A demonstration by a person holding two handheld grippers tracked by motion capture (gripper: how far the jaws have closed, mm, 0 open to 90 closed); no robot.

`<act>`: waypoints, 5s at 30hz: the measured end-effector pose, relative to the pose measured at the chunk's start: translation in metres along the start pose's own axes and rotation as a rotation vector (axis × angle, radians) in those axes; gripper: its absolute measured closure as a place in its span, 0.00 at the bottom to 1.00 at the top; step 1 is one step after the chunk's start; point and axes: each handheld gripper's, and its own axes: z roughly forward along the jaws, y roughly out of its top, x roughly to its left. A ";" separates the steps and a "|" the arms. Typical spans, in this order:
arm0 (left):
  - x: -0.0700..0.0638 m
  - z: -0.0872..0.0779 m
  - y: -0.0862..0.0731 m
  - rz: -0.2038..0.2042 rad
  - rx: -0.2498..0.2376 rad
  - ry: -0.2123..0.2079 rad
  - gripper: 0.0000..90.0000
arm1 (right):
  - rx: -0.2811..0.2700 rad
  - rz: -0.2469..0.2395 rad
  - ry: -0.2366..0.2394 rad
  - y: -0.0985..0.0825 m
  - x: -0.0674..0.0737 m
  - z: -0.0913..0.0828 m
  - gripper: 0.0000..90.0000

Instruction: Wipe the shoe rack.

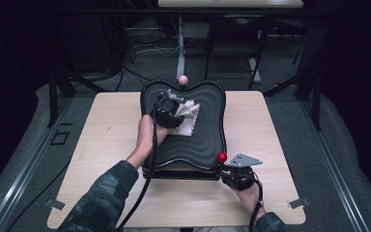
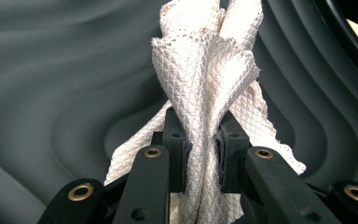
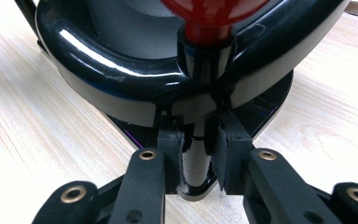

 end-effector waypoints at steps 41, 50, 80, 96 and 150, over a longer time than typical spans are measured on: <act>-0.050 -0.004 -0.048 0.080 -0.008 -0.064 0.86 | -0.007 -0.023 -0.031 -0.003 0.003 0.003 0.83; -0.044 0.000 -0.032 0.074 -0.006 -0.046 0.86 | -0.009 -0.022 -0.026 -0.003 0.003 0.003 0.83; -0.014 0.018 0.041 0.045 -0.002 0.103 0.86 | -0.007 -0.015 -0.012 -0.003 0.001 0.003 0.83; -0.005 0.026 0.069 0.021 -0.003 0.148 0.85 | -0.005 -0.016 -0.014 -0.003 0.001 0.003 0.83; -0.042 0.016 0.006 0.077 0.007 -0.044 0.86 | -0.011 -0.017 -0.013 -0.004 0.002 0.003 0.83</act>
